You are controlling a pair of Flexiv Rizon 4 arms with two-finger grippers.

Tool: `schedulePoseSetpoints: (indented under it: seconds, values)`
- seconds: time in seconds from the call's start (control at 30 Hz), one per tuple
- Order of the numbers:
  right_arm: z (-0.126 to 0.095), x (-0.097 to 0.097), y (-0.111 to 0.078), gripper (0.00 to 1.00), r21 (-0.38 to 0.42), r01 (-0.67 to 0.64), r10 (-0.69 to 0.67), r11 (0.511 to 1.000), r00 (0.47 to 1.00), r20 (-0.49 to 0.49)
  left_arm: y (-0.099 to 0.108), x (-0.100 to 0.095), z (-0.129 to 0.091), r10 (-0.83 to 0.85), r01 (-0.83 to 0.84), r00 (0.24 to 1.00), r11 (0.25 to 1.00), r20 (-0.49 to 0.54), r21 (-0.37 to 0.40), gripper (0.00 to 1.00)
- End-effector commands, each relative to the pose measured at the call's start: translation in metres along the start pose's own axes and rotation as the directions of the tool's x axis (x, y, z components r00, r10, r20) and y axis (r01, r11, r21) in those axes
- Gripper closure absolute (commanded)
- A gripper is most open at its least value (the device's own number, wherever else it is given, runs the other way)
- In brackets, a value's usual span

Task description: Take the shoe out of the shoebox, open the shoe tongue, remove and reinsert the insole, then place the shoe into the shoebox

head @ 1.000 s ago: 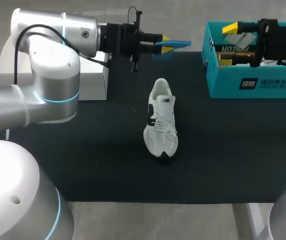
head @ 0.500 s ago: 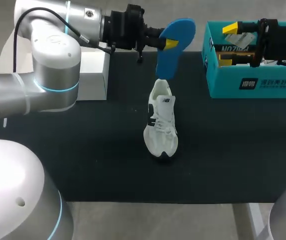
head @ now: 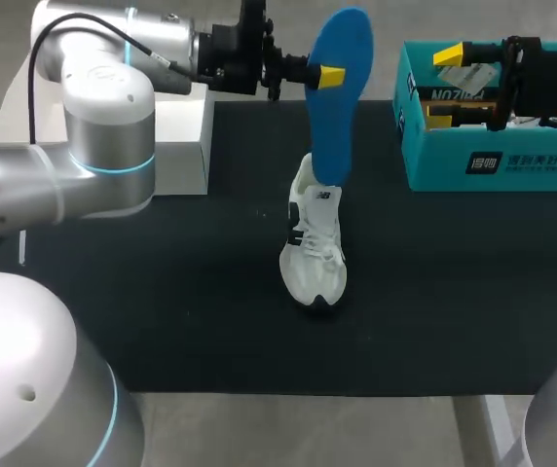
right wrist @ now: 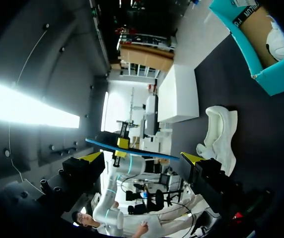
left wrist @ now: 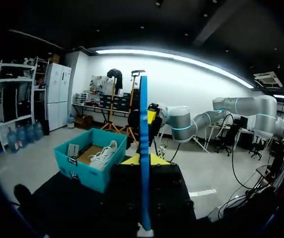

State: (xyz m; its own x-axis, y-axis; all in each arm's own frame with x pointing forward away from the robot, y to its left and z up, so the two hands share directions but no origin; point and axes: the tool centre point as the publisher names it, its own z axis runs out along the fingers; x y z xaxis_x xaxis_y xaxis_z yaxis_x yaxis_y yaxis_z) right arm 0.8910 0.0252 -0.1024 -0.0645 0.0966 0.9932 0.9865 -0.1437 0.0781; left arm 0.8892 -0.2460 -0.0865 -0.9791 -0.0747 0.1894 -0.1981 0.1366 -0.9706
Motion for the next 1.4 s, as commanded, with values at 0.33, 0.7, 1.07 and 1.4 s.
schedulePoseSetpoints:
  seconds: [0.33, 0.7, 1.07, 1.4]
  values:
    - [0.0008, -0.0001, -0.0002, 0.00, -0.001, 0.000, 0.000, 1.000, 1.000, 0.002, 0.0025, 0.0016, 0.0030, -0.867, 0.847, 0.497, 0.475, -0.041, 0.241, 1.00]
    - [0.0008, -0.0001, -0.0002, 0.00, -0.001, 0.000, 0.000, 1.000, 1.000, 0.002, 0.0025, 0.0016, 0.0030, -0.867, 0.847, 0.497, 0.475, -0.041, 0.241, 1.00]
    - [0.0008, -0.0001, -0.0002, 0.00, -0.001, 0.000, 0.000, 1.000, 1.000, 0.002, -0.0005, 0.0036, 0.0017, -0.850, 0.861, 0.505, 0.483, -0.150, 0.162, 1.00]
    - [0.0008, -0.0001, -0.0002, 0.00, -0.001, 0.000, 0.000, 1.000, 1.000, 0.002, -0.0040, 0.0095, 0.0074, -0.876, 0.895, 0.438, 0.445, -0.201, 0.011, 1.00]
